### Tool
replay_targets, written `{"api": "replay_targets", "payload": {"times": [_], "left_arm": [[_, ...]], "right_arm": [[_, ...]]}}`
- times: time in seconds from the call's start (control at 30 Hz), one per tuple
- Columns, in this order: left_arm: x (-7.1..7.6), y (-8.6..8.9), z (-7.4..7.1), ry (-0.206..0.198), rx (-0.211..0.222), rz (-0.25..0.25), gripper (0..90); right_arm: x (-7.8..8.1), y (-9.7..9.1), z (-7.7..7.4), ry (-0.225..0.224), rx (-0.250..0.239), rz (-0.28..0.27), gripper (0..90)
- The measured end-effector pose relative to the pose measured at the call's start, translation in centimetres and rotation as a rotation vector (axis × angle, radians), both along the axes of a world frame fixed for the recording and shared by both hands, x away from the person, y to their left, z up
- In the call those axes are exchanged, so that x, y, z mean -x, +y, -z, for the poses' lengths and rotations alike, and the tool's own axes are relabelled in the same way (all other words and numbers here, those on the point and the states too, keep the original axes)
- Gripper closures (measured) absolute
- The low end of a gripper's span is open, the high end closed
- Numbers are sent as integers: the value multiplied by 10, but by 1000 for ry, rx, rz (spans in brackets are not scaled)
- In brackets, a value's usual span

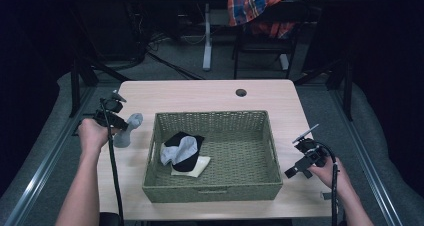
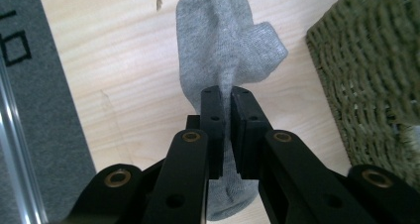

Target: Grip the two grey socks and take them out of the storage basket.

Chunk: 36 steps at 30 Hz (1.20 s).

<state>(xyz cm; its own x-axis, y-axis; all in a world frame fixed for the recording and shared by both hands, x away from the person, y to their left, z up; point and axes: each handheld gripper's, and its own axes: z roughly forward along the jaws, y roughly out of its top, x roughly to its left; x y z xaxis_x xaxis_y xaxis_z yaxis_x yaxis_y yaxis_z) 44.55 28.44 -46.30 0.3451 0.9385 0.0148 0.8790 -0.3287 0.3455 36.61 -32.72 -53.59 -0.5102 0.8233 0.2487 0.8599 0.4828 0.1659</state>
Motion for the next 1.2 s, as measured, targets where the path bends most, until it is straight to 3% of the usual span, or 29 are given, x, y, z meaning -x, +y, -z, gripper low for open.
{"api": "replay_targets", "payload": {"times": [0.17,0.3,0.37,0.73,0.87,0.9,0.93,1.03,1.2], "left_arm": [[5,3,14,16,-4,-15,852],[8,6,25,27,19,-35,852],[8,7,28,28,24,-40,852],[7,7,43,62,28,-58,850],[6,7,48,83,25,-58,849],[6,7,50,91,26,-57,848],[6,7,52,95,26,-59,847],[5,8,56,112,27,-60,843],[5,10,59,127,44,-63,817]], "right_arm": [[0,0,0,2,0,1,61],[0,0,0,0,3,1,61],[1,1,2,-14,-13,28,61],[1,2,2,-14,-14,27,61],[-1,0,0,6,12,-15,61],[2,2,2,-14,-15,27,61],[2,2,2,-15,-15,28,61],[-1,0,0,6,11,-12,61],[0,0,1,3,7,-7,61]]}}
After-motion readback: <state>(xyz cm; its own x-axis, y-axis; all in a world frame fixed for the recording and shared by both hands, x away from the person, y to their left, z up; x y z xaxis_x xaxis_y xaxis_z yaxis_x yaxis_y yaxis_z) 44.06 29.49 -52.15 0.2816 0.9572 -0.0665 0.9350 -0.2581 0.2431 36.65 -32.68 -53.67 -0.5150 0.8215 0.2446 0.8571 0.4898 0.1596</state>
